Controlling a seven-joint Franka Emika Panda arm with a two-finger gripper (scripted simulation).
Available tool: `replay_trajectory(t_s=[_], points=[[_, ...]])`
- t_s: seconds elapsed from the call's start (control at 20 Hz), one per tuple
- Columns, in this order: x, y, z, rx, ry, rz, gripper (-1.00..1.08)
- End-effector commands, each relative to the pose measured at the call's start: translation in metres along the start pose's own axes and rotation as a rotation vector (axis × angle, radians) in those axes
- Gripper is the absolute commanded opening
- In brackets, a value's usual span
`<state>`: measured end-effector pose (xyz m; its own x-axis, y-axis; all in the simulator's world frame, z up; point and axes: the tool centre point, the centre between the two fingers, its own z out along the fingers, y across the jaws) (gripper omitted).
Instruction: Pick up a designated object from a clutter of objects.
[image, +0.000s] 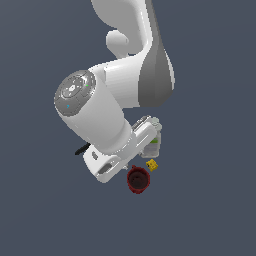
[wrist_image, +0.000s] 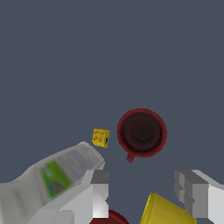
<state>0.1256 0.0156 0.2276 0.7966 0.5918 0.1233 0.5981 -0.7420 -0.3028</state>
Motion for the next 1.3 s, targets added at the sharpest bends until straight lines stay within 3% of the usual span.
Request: replay_trajectory(t_s=[0.0,0.7,1.25], points=[[0.004,0.006,0.009,0.027,0.012,-0.052,0.28],[0.022,0.039,0.06,0.16,0.118,-0.33,0.28],[0.029,0.062,0.097,0.231,0.237,-0.525,0.28]])
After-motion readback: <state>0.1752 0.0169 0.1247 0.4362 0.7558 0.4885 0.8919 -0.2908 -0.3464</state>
